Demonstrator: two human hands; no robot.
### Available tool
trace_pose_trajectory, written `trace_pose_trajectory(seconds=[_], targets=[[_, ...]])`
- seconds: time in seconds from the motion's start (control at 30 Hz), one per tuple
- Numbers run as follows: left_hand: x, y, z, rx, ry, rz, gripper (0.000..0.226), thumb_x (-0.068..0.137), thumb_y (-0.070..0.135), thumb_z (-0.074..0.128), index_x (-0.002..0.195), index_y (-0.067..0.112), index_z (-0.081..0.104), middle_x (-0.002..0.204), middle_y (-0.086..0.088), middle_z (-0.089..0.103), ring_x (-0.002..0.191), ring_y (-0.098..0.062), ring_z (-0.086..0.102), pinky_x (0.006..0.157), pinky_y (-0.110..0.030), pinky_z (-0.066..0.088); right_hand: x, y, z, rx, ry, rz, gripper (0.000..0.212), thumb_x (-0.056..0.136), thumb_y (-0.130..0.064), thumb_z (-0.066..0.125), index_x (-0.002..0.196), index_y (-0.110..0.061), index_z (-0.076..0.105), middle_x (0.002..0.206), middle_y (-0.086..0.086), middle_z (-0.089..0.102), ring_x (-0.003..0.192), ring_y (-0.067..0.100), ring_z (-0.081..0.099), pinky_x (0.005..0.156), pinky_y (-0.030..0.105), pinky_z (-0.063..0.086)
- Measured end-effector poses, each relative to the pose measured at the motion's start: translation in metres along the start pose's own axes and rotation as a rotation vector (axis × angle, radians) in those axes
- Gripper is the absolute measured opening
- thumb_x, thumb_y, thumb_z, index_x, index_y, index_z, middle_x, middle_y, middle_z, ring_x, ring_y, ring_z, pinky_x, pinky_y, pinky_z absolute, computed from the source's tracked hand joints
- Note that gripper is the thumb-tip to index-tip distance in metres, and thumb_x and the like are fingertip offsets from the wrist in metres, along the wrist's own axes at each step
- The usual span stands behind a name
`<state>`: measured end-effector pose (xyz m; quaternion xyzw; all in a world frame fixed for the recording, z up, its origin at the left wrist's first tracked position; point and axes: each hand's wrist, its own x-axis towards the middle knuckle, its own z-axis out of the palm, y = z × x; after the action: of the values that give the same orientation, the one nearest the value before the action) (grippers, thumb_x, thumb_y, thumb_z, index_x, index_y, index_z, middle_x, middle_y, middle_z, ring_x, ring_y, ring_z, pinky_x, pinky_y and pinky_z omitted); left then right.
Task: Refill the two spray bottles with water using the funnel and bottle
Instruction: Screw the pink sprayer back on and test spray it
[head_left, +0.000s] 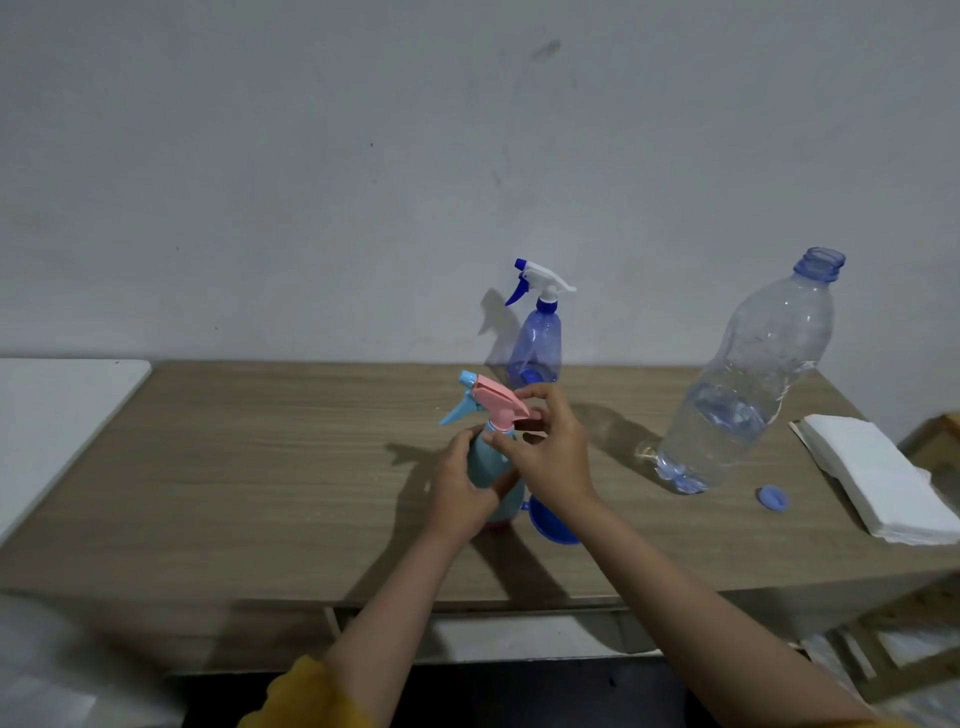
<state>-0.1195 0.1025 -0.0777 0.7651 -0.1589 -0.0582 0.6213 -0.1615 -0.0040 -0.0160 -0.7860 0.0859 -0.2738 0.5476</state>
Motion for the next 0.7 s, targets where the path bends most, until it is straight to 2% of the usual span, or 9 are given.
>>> trace_pose_trajectory(seconds=[0.07,0.13,0.3,0.43,0.5,0.57,0.7], targets=[[0.0,0.0,0.0,-0.014,-0.005,-0.001,0.059,0.064,0.036,0.081,0.115,0.031,0.053,0.114,0.01,0.062,0.105,-0.004,0.059,0.089,-0.04,0.053,0.0,0.003,0.0,0.002,-0.006,-0.006,0.049,0.067,-0.009,0.084,0.1,-0.03,0.054,0.097,-0.009,0.068,0.09,0.006,0.065,0.076,0.029,0.057],[0.0,0.0,0.0,-0.032,-0.003,0.007,0.06,0.061,0.041,0.079,0.115,0.031,0.054,0.113,0.008,0.063,0.105,-0.009,0.06,0.088,-0.043,0.053,0.001,0.005,-0.001,-0.032,-0.032,-0.032,0.045,0.067,-0.008,0.083,0.1,-0.022,0.056,0.093,-0.008,0.067,0.088,0.006,0.064,0.076,0.029,0.057],[0.0,-0.002,0.001,-0.021,0.005,0.008,0.062,0.059,0.047,0.077,0.115,0.034,0.052,0.114,0.009,0.062,0.106,-0.01,0.06,0.087,-0.046,0.053,0.009,0.005,-0.007,-0.122,-0.145,-0.06,0.042,0.066,-0.014,0.084,0.1,-0.019,0.059,0.094,-0.009,0.068,0.088,0.001,0.062,0.074,0.016,0.052],[-0.001,-0.001,0.001,0.01,0.004,0.021,0.065,0.061,0.05,0.076,0.119,0.035,0.051,0.117,0.015,0.059,0.109,-0.003,0.056,0.091,-0.041,0.052,0.017,0.013,-0.015,-0.032,-0.314,0.083,0.047,0.075,-0.01,0.078,0.119,-0.015,0.062,0.107,-0.002,0.068,0.099,0.01,0.064,0.086,0.031,0.056],[-0.002,0.0,0.0,0.027,-0.002,0.014,0.065,0.062,0.052,0.076,0.118,0.035,0.05,0.116,0.015,0.059,0.107,-0.003,0.056,0.089,-0.04,0.053,0.019,0.018,-0.018,0.047,-0.333,0.137,0.044,0.081,-0.006,0.072,0.123,-0.014,0.061,0.111,0.003,0.069,0.103,0.017,0.065,0.09,0.037,0.055],[-0.001,-0.001,0.001,0.025,0.007,0.011,0.064,0.061,0.054,0.076,0.116,0.034,0.051,0.113,0.013,0.06,0.105,-0.006,0.058,0.087,-0.042,0.053,0.019,0.021,-0.019,0.082,-0.323,0.166,0.039,0.08,-0.006,0.073,0.118,-0.013,0.064,0.108,0.004,0.07,0.103,0.02,0.066,0.091,0.04,0.055],[-0.002,-0.003,0.001,0.01,0.019,-0.005,0.065,0.058,0.053,0.075,0.116,0.034,0.053,0.113,0.012,0.062,0.105,-0.006,0.059,0.088,-0.042,0.053,0.017,0.021,-0.013,0.138,-0.269,0.217,0.031,0.068,-0.003,0.082,0.093,-0.011,0.065,0.096,0.006,0.07,0.095,0.022,0.066,0.084,0.034,0.056]])
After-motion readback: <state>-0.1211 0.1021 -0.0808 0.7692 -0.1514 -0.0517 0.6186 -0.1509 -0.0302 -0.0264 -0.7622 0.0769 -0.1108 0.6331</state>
